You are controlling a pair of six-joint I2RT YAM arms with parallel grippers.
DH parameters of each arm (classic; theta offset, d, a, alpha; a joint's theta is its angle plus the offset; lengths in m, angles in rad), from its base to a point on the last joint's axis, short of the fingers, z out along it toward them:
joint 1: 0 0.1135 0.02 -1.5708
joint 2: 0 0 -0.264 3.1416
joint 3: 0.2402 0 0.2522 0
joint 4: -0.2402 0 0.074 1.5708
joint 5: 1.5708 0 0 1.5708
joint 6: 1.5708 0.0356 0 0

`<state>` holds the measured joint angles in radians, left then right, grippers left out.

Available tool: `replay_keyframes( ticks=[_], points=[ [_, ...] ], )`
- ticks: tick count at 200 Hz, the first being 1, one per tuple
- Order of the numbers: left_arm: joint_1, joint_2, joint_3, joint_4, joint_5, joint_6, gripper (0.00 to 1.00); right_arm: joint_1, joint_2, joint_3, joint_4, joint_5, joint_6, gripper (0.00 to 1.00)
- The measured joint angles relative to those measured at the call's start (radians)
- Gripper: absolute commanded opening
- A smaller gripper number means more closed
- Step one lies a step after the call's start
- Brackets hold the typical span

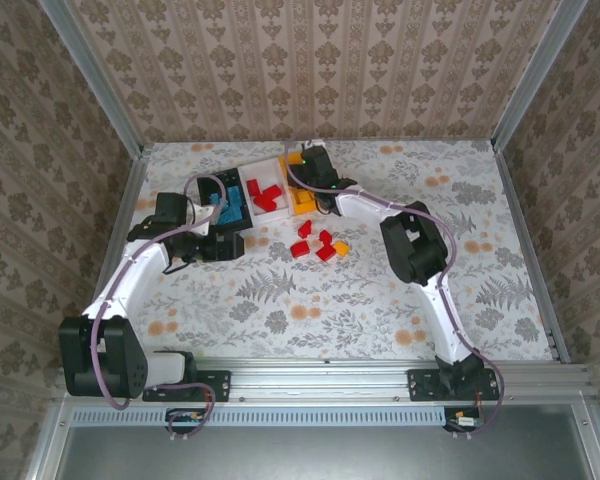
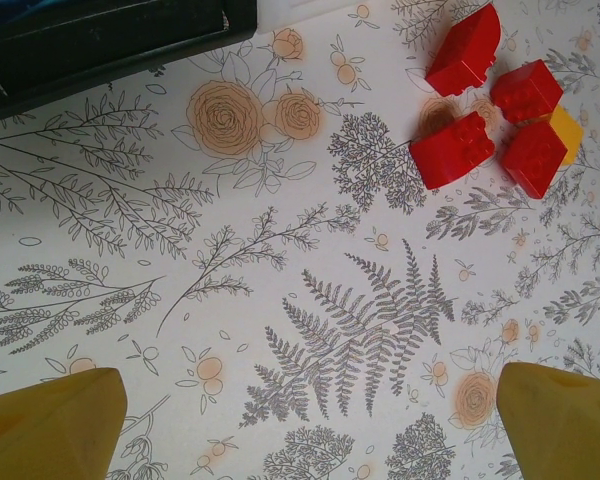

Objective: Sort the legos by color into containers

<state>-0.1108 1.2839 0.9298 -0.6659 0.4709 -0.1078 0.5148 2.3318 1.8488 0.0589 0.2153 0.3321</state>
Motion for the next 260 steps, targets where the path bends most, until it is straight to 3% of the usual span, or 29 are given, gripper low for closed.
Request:
replay_keyframes(
  ticks=[31,72,92,112,169,227,260],
  points=[
    [0.000,0.000,0.000,0.000,0.000,0.000,0.97,-0.007,-0.172,0.047,-0.208,-0.094,0.018,0.70],
    [0.000,0.000,0.000,0.000,-0.001,0.000,0.96,-0.053,-0.266,0.413,-0.718,-0.258,0.083,0.68],
    [0.000,0.000,0.000,-0.001,-0.005,0.000,0.96,-0.068,-0.324,0.400,-0.914,-0.273,0.079,0.69],
    [0.000,0.000,0.000,-0.002,-0.008,0.000,0.97,-0.060,-0.380,0.266,-1.043,-0.272,0.067,0.71],
    [0.000,0.000,0.000,-0.006,-0.023,0.001,0.97,-0.041,-0.396,-0.134,-1.094,-0.273,0.064,0.73],
    [0.001,0.000,0.000,-0.012,-0.027,0.008,0.97,-0.041,-0.291,-0.203,-1.015,-0.272,0.029,0.60],
    [0.001,0.000,0.000,-0.015,-0.027,0.008,0.97,-0.040,-0.234,-0.202,-1.004,-0.270,-0.045,0.58]
  ],
)
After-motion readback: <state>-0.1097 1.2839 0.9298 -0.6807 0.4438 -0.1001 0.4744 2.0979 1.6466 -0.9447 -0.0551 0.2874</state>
